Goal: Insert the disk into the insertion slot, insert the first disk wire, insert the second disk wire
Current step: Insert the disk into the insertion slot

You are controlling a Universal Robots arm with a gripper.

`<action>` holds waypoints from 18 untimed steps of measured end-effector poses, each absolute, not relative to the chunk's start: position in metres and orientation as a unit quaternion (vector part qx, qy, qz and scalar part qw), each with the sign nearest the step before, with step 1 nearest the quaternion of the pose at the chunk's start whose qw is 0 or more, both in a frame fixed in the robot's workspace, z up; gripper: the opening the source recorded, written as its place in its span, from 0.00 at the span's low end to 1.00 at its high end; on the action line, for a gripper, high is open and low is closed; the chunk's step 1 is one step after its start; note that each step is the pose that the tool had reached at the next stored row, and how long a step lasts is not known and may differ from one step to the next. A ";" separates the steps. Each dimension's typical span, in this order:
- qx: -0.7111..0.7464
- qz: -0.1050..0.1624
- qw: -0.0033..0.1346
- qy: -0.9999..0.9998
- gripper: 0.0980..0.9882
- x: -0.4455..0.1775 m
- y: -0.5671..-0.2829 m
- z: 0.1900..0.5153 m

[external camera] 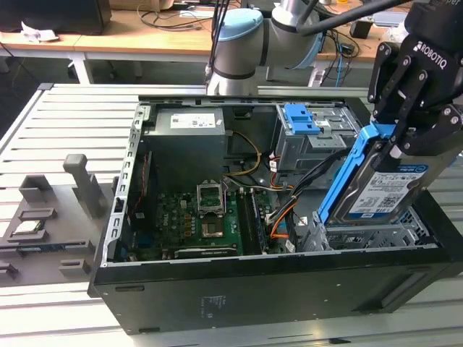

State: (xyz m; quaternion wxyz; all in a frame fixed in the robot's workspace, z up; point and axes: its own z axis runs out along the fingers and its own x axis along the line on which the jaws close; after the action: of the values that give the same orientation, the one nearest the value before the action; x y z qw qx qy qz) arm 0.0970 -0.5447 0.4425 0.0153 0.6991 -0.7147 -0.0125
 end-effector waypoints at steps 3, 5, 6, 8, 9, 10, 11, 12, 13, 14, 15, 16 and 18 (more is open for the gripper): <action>0.699 -0.013 0.015 -0.715 0.30 0.097 -0.545 0.436; 0.699 -0.013 0.015 -0.715 0.30 0.097 -0.545 0.427; 0.699 -0.013 0.015 -0.715 0.30 0.097 -0.545 0.424; 0.699 -0.013 0.015 -0.715 0.30 0.097 -0.545 0.419; 0.699 -0.012 0.015 -0.715 0.30 0.097 -0.545 0.419; 0.699 -0.012 0.015 -0.715 0.30 0.097 -0.545 0.419; 0.699 -0.013 0.015 -0.715 0.30 0.097 -0.545 0.419; 0.699 -0.013 0.015 -0.715 0.30 0.097 -0.545 0.418; 0.699 -0.013 0.015 -0.715 0.30 0.097 -0.545 0.418; 0.699 -0.012 0.015 -0.715 0.32 0.097 -0.545 0.418; 0.699 -0.012 0.015 -0.715 0.39 0.097 -0.545 0.418; 0.699 -0.013 0.015 -0.715 0.39 0.097 -0.545 0.418; 0.699 -0.013 0.015 -0.715 0.39 0.097 -0.545 0.418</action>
State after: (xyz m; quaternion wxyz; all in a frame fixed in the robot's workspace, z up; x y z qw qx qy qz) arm 0.0969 -0.5447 0.4184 0.0153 0.6991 -0.7147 -0.0125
